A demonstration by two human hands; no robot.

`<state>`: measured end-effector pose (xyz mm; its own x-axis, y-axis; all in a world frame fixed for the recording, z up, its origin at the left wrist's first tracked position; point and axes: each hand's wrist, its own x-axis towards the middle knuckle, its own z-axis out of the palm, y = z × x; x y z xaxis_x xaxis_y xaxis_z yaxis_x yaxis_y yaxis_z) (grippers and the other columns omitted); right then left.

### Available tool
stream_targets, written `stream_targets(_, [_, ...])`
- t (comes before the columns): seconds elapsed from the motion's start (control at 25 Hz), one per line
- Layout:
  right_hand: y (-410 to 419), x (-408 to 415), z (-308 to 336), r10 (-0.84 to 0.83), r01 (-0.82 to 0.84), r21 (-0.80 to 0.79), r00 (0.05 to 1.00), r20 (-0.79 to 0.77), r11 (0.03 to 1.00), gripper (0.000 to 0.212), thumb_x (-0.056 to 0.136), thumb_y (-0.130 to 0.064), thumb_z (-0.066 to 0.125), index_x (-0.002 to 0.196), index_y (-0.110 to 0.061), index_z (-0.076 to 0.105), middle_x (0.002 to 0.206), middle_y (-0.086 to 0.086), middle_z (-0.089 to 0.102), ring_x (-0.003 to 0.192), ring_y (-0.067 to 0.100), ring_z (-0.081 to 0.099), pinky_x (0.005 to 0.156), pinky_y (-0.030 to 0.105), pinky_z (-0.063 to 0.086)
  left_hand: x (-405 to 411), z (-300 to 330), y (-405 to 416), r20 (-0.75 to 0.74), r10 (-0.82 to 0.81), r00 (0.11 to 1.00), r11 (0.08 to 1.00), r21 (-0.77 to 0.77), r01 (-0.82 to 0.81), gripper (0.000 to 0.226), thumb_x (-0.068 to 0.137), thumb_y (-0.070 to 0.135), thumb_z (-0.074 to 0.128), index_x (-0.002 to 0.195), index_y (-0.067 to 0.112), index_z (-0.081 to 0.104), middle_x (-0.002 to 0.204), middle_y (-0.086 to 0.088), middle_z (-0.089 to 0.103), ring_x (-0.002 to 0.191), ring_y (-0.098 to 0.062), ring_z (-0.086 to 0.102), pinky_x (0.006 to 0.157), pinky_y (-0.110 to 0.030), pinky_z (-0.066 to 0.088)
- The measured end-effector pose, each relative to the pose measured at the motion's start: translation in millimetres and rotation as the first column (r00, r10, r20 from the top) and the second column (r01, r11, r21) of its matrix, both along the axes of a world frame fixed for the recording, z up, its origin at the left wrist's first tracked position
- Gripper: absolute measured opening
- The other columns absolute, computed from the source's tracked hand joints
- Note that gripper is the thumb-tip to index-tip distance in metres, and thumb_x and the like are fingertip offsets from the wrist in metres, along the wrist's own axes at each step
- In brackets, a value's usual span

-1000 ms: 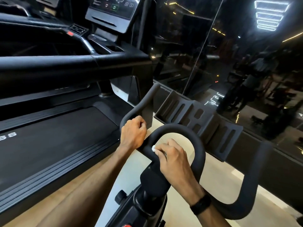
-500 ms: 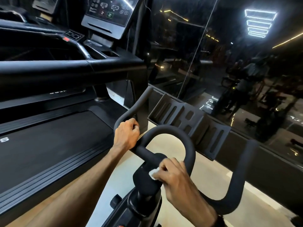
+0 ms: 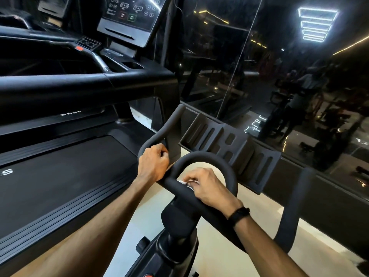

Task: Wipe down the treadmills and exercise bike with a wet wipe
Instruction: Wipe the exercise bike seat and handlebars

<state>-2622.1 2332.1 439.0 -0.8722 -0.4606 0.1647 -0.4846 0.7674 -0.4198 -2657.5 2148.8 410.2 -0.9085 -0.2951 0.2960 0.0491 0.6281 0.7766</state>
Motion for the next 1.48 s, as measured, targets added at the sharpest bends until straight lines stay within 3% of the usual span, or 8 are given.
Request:
stream_targets(0.28, [44, 15, 0, -0.112, 0.107, 0.207, 0.994, 0.009, 0.973, 0.009, 0.095, -0.020, 0.068, 0.095, -0.021, 0.076, 0.100, -0.001, 0.068, 0.094, 0.015, 0.067, 0.077, 0.022, 0.048, 0, -2, 0, -0.018, -0.011, 1.000, 1.000, 0.019, 0.012, 0.019, 0.090, 0.015, 0.050, 0.084, 0.020, 0.067, 0.078, 0.003, 0.068, 0.071, -0.017, 0.063, 0.075, -0.041, 0.054])
stream_targets(0.48, [-22, 65, 9, -0.017, 0.031, 0.032, 0.931, -0.363, 0.999, 0.010, 0.080, -0.007, 0.067, 0.080, -0.016, 0.068, 0.078, -0.005, 0.044, 0.070, 0.017, 0.049, 0.060, 0.023, 0.038, 1, 0, 0, -0.011, -0.005, 1.000, 1.000, 0.021, 0.005, 0.018, 0.089, 0.015, 0.051, 0.084, 0.020, 0.067, 0.075, 0.003, 0.066, 0.069, -0.019, 0.062, 0.074, -0.041, 0.054])
stream_targets(0.6, [-54, 99, -24, 0.026, 0.058, 0.223, 0.933, -0.359, 0.973, 0.027, 0.054, -0.001, 0.078, 0.070, -0.016, 0.063, 0.081, 0.003, 0.053, 0.073, 0.019, 0.055, 0.054, 0.026, 0.051, 2, -1, -2, -0.007, -0.031, 0.999, 0.999, 0.030, 0.031, 0.018, 0.091, 0.015, 0.051, 0.089, 0.020, 0.068, 0.076, 0.003, 0.066, 0.069, -0.018, 0.062, 0.075, -0.042, 0.055])
stream_targets(0.84, [-67, 111, -41, -0.076, 0.147, 0.333, 0.973, -0.217, 0.931, 0.034, 0.044, -0.002, 0.088, 0.070, -0.009, 0.068, 0.074, 0.009, 0.061, 0.065, 0.019, 0.061, 0.044, 0.024, 0.049, 4, -1, 0, -0.029, -0.040, 0.999, 0.999, 0.026, 0.040, 0.019, 0.092, 0.014, 0.051, 0.087, 0.020, 0.068, 0.078, 0.005, 0.068, 0.071, -0.014, 0.062, 0.074, -0.038, 0.053])
stream_targets(0.92, [-62, 122, -34, -0.079, 0.112, 0.261, 0.988, -0.134, 0.959, 0.040, 0.047, -0.005, 0.090, 0.079, -0.010, 0.068, 0.084, 0.008, 0.061, 0.075, 0.019, 0.062, 0.053, 0.023, 0.054, 4, -3, -1, -0.037, -0.037, 0.999, 0.999, 0.026, 0.038, 0.019, 0.091, 0.015, 0.051, 0.085, 0.021, 0.067, 0.077, 0.006, 0.067, 0.070, -0.013, 0.062, 0.074, -0.039, 0.053])
stream_targets(1.04, [-39, 118, -23, -0.037, 0.048, 0.187, 0.997, -0.064, 0.981, 0.024, 0.088, -0.006, 0.062, 0.111, -0.012, 0.062, 0.112, 0.002, 0.049, 0.113, 0.021, 0.052, 0.088, 0.028, 0.047, 5, -3, 0, -0.039, -0.036, 0.999, 0.999, 0.029, 0.037, 0.019, 0.091, 0.015, 0.051, 0.083, 0.021, 0.067, 0.075, 0.006, 0.067, 0.069, -0.013, 0.061, 0.072, -0.039, 0.052])
stream_targets(1.32, [-54, 113, -48, -0.070, 0.136, 0.160, 0.929, -0.362, 0.978, 0.031, 0.066, 0.000, 0.065, 0.095, -0.013, 0.069, 0.089, 0.004, 0.058, 0.079, 0.018, 0.057, 0.062, 0.025, 0.053, 5, -3, 1, -0.055, -0.019, 0.998, 0.999, 0.038, 0.021, 0.019, 0.091, 0.014, 0.052, 0.081, 0.021, 0.066, 0.075, 0.005, 0.067, 0.066, -0.012, 0.061, 0.067, -0.033, 0.048])
stream_targets(1.48, [-38, 120, -61, -0.024, 0.063, 0.128, 0.958, -0.286, 0.990, 0.055, 0.069, 0.007, 0.067, 0.120, -0.014, 0.061, 0.101, 0.000, 0.054, 0.091, 0.019, 0.055, 0.071, 0.029, 0.056, 6, -3, 1, -0.057, -0.033, 0.998, 0.999, 0.034, 0.035, 0.018, 0.092, 0.013, 0.051, 0.084, 0.021, 0.066, 0.073, 0.006, 0.066, 0.064, -0.011, 0.061, 0.064, -0.028, 0.045])
